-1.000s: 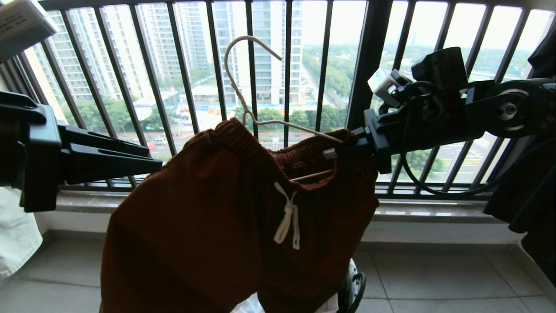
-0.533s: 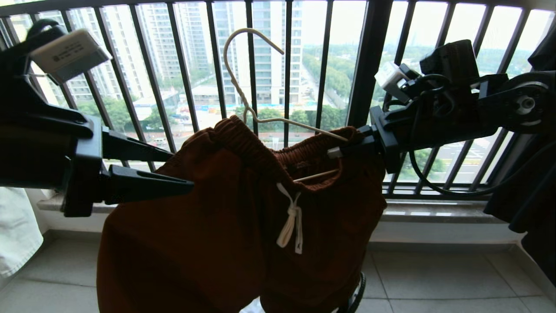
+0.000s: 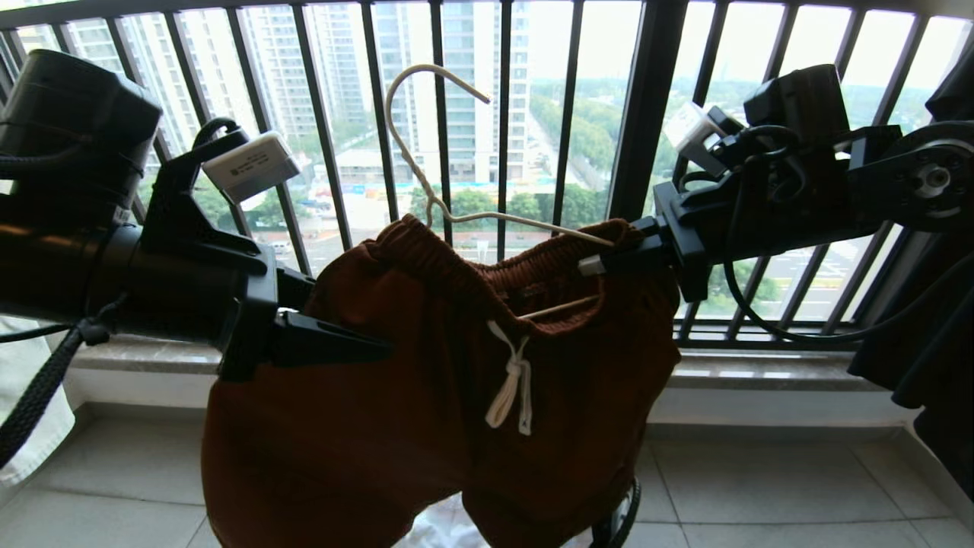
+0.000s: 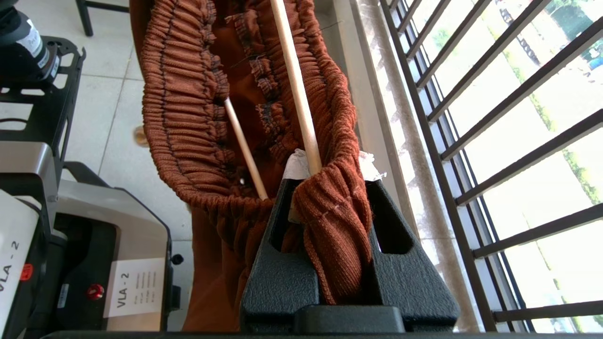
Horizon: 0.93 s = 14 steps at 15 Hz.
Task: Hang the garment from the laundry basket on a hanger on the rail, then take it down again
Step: Hang the clothes rack on the clothesline
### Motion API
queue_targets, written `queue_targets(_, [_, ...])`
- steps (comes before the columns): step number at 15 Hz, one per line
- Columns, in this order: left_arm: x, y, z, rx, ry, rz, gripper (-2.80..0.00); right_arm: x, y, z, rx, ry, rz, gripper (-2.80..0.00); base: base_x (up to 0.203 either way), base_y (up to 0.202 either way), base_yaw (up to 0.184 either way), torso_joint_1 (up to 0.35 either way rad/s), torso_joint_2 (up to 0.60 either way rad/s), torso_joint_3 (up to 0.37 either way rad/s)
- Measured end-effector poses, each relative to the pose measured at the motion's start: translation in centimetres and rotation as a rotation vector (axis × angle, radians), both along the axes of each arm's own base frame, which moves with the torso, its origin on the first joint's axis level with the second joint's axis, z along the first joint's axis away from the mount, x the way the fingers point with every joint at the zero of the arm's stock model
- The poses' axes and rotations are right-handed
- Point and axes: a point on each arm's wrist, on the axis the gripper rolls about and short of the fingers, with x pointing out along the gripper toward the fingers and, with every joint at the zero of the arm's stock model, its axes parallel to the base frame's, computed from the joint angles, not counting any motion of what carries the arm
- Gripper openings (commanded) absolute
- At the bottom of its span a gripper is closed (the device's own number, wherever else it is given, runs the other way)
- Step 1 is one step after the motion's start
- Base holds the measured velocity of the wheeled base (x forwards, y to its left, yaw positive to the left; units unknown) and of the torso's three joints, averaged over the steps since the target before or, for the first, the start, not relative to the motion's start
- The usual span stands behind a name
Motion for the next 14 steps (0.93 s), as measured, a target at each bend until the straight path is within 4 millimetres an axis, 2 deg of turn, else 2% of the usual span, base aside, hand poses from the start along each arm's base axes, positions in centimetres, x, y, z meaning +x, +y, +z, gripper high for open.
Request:
queue_targets(10, [0.06, 0.0, -0.86, -0.043, -0.029, 0.018, -2.8, 0.06, -0.13, 0.02, 0.001, -0.002, -0.003, -2.8, 0.0, 0.0, 0.0, 0.0, 0.0, 0.0])
queue_targets(11, [-0.08, 0.05, -0.81, -0.054, -0.021, 0.026, -2.8, 0.05, -0.12, 0.02, 0.001, -0.002, -0.003, 0.0, 0.0, 0.0, 0.0, 0.0, 0.0, 0.0])
queue_targets(14, [-0.38, 0.13, -0.59, -0.063, -0.028, 0.028, -2.8, 0.05, -0.07, 0.02, 0.0, -0.013, 0.003, 0.0, 0.0, 0.0, 0.0, 0.0, 0.0, 0.0])
